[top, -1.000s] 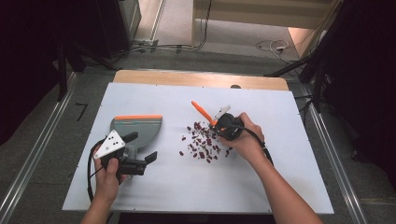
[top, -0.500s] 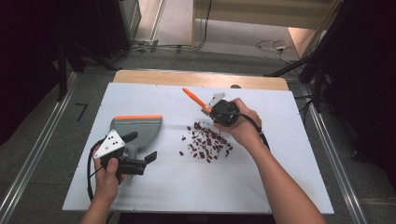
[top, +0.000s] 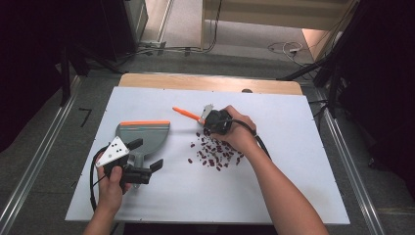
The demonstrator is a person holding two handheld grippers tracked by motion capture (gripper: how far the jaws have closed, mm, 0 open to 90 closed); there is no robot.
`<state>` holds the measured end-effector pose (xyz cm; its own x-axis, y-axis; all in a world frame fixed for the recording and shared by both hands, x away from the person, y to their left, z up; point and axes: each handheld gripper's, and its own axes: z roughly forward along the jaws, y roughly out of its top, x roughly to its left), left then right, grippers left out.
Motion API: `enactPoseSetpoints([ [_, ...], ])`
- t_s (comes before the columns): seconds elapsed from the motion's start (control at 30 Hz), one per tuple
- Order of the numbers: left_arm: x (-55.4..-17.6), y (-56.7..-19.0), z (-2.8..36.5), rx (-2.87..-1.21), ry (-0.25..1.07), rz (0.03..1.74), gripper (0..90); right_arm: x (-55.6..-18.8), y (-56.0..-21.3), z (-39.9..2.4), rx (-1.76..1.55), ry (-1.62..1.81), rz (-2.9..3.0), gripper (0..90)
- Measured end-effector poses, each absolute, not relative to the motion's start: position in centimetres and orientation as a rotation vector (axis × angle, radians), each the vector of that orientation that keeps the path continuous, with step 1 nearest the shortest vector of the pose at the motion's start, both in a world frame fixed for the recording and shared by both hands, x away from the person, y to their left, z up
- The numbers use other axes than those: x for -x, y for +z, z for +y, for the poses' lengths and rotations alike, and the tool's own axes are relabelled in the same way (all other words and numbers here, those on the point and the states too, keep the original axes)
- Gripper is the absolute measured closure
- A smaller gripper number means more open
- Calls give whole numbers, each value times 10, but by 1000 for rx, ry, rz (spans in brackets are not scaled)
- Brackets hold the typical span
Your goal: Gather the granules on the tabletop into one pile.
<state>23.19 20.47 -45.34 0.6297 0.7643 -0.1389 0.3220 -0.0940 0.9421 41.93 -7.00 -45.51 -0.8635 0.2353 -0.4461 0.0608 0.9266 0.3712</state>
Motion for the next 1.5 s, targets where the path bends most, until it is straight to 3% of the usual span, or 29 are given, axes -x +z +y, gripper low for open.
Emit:
enactPoseSetpoints([
  [0.47, -232, -452, 201, -1692, 471, 889, 0, -373, -452, -86, -50, 528, 2678, 685],
  [0.73, -232, -453, 202, -1692, 472, 890, 0, -379, -434, -95, -89, 578, 2619, 687],
  [0.87, -232, -453, 204, -1694, 472, 893, 0, -397, -425, -117, -244, 583, 2558, 687],
  [1.07, -232, -453, 204, -1690, 471, 896, 0, -408, -440, -146, -545, 401, 2509, 688],
  [1.17, -232, -453, 203, -1692, 471, 893, 0, -398, -446, -151, -754, 429, 2500, 687],
  [1.5, -233, -453, 201, -1697, 473, 891, 0, -367, -450, -129, -783, 450, 2520, 686],
])
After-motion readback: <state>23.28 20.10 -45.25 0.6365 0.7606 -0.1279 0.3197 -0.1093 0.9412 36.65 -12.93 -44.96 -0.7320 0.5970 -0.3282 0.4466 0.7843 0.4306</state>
